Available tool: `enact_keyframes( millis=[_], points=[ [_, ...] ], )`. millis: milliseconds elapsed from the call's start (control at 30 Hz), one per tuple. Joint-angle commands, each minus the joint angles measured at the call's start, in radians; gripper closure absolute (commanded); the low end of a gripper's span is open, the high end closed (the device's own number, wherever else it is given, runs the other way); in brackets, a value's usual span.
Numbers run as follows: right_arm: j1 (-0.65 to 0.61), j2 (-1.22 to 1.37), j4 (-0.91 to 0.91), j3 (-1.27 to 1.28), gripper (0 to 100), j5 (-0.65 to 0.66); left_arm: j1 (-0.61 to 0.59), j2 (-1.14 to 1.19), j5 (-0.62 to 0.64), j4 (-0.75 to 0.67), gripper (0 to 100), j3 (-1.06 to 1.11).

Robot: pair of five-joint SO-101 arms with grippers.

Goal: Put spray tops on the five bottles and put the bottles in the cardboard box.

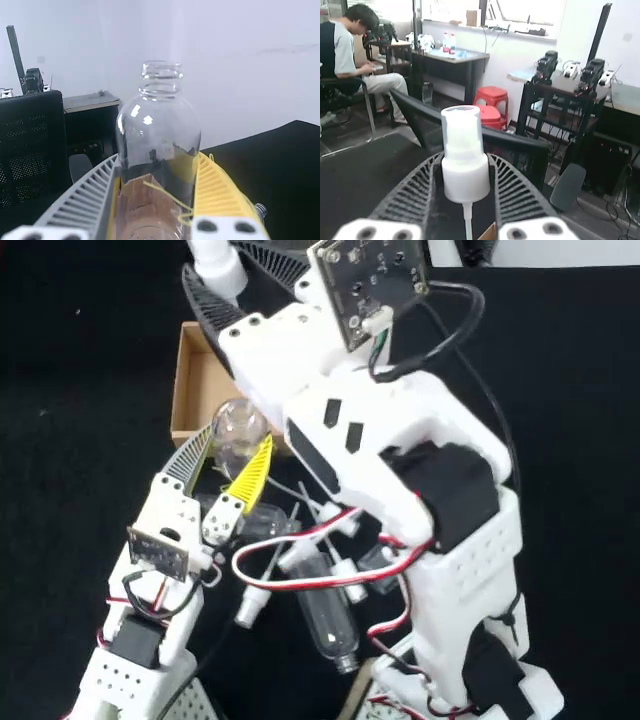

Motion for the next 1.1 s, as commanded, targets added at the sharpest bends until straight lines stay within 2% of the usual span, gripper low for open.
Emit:
enact_keyframes(
  millis=[0, 833, 1067],
  points=[
    [-0.012, 0.004, -0.032, -0.090, 98.7, 0.005, -0.005, -0.009, 0.011, -0.021, 97, 0.019],
    [-0.015, -0.002, -0.009, 0.113, 98.7, -0.002, -0.005, -0.009, 0.014, -0.021, 97, 0.019],
    [-0.135, -0.085, 0.094, 0.140, 98.7, 0.003, -0.005, -0.009, 0.012, -0.021, 97, 0.019]
  ],
)
